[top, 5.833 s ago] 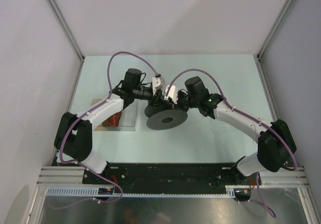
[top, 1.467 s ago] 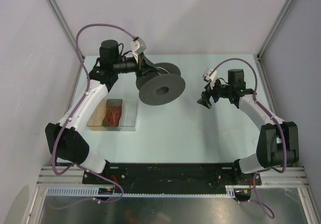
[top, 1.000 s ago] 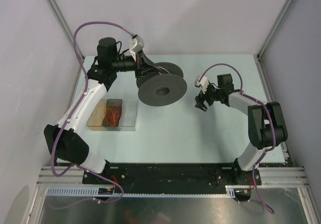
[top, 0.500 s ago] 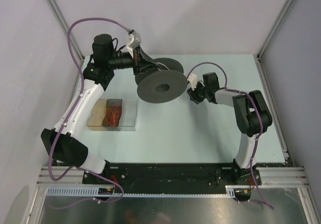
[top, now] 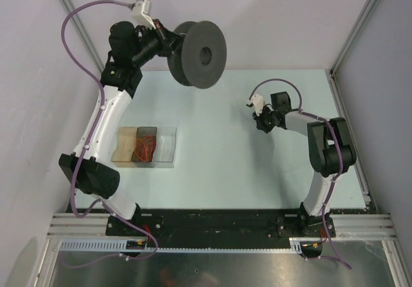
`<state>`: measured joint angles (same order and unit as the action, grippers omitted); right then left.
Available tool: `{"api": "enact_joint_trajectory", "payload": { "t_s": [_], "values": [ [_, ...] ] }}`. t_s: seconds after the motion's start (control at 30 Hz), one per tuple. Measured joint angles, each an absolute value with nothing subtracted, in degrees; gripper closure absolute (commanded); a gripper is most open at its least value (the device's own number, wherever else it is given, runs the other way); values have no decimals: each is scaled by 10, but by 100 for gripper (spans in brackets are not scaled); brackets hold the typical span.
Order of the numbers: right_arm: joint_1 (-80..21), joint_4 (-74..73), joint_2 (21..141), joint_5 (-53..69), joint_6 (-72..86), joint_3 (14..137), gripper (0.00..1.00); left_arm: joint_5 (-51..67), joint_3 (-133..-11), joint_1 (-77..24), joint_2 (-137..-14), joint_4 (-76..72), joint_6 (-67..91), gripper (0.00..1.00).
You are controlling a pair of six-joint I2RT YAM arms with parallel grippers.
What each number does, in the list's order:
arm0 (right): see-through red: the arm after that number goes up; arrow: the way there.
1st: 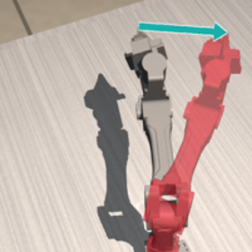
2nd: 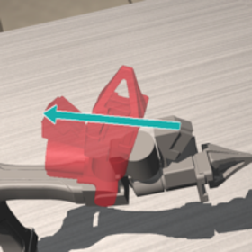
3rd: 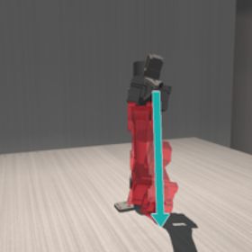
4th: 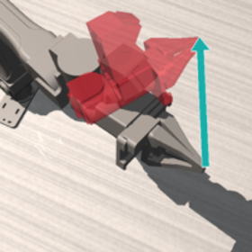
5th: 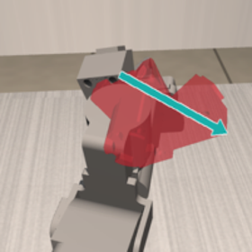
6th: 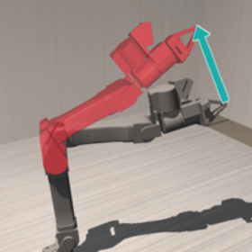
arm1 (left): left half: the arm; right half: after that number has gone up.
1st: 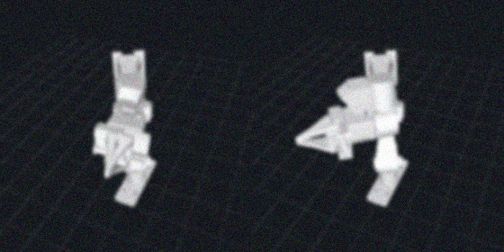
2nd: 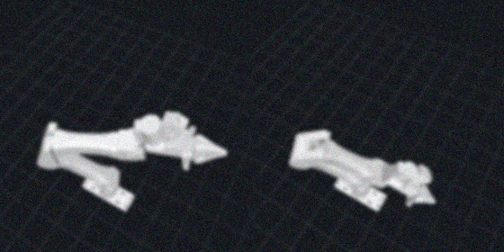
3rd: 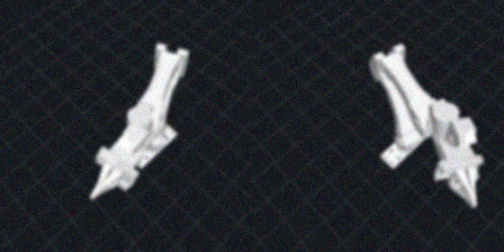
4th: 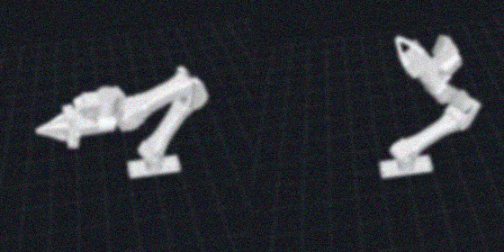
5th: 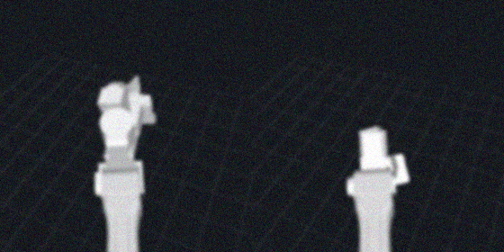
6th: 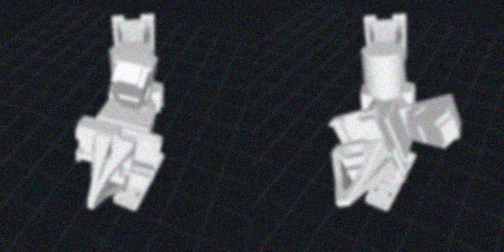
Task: Wrap the cables
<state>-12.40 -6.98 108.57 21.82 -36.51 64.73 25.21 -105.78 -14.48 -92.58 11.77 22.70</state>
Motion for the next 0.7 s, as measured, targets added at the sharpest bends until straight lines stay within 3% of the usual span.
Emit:
{"api": "enact_joint_trajectory", "payload": {
  "t_s": [0.3, 0.7],
  "values": [
    [-109, -149, 1033, 228, -382, 639, 100, 37, -1062, -98, -970, 150, 372, 100],
    [-130, -209, 932, 281, -435, 627, 100, -142, -1091, -96, -994, 232, 354, 100]
  ]
}}
